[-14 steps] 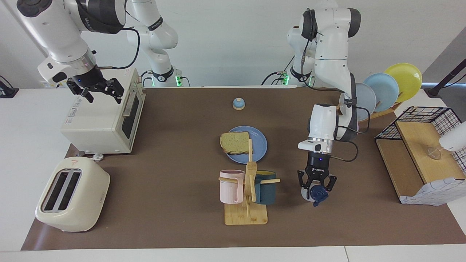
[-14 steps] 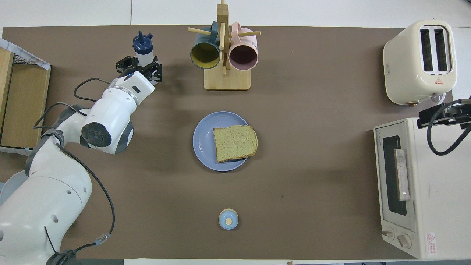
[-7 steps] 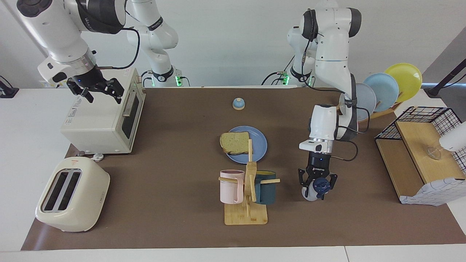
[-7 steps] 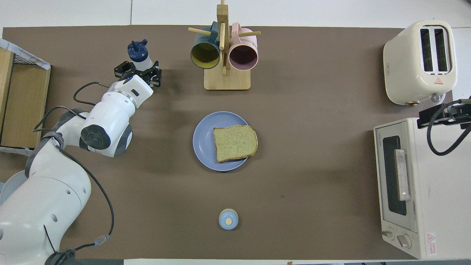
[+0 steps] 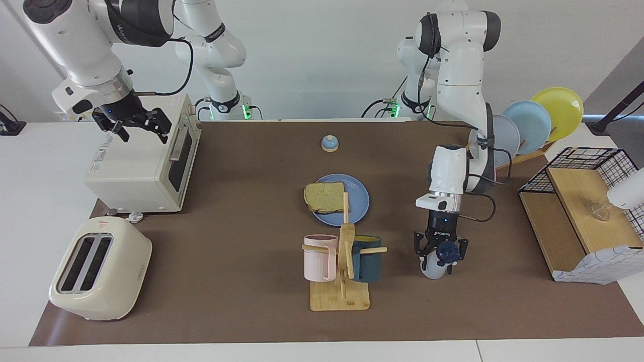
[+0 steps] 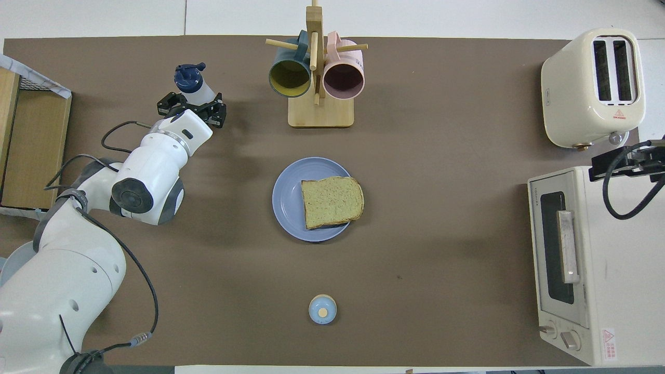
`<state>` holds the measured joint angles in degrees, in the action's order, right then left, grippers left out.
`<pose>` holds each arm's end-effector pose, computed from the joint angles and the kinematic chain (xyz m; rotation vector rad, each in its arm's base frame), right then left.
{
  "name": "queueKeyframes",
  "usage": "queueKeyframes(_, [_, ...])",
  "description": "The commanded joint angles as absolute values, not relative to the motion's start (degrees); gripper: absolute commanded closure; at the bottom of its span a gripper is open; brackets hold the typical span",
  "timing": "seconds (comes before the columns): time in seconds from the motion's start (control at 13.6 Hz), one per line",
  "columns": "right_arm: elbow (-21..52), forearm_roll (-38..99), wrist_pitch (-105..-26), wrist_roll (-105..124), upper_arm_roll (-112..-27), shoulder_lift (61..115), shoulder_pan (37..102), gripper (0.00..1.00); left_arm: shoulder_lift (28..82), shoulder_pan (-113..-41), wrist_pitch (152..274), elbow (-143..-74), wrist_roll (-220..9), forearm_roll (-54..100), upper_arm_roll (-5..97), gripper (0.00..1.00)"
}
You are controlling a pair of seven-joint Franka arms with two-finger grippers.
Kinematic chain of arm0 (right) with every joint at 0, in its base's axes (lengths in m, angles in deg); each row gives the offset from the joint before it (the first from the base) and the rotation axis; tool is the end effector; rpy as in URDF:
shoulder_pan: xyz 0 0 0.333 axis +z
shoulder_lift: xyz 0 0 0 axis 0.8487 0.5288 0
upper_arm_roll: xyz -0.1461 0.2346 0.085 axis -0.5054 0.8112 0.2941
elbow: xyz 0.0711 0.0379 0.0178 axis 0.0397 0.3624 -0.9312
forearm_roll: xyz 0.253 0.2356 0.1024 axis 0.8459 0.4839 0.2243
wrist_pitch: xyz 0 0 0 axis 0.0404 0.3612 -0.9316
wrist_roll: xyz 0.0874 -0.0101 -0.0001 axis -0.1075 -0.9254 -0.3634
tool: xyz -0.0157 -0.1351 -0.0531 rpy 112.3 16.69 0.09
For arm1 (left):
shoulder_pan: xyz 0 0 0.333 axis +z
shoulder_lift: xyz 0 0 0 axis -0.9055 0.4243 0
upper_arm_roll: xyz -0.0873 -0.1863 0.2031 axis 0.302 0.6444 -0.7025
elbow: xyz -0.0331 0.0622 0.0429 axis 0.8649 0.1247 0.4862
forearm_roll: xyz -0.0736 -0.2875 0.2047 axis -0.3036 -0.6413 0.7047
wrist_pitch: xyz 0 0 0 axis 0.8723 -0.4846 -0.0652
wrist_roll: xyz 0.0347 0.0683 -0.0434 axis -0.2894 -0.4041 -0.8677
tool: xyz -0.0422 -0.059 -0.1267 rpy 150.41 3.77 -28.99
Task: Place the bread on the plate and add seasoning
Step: 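Lower the bottle upright onto the table with the left gripper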
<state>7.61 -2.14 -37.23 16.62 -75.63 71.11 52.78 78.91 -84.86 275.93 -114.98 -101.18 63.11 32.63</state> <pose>0.5023 -0.0401 0.5290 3.1022 -0.0715 -0.1423 0.6300 -0.1514 0.2519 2.7324 -0.4570 1.3503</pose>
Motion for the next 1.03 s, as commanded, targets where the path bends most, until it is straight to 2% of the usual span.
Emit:
queueKeyframes(0.0, [8.54,-1.67,-37.45,15.32,-75.58,70.17,52.45,0.00,77.98,-83.96,275.67,-115.96,-101.36,64.34,33.34,0.17])
queueKeyframes(0.3, [8.54,-1.67,-37.45,15.32,-75.58,70.17,52.45,0.00,77.54,-83.96,275.67,-116.13,-101.53,64.25,33.34,0.01])
queueKeyframes(0.96, [8.54,-1.59,-37.45,15.32,-75.58,70.17,52.45,0.00,73.59,-83.96,275.59,-120.61,-101.71,64.17,33.34,0.00])
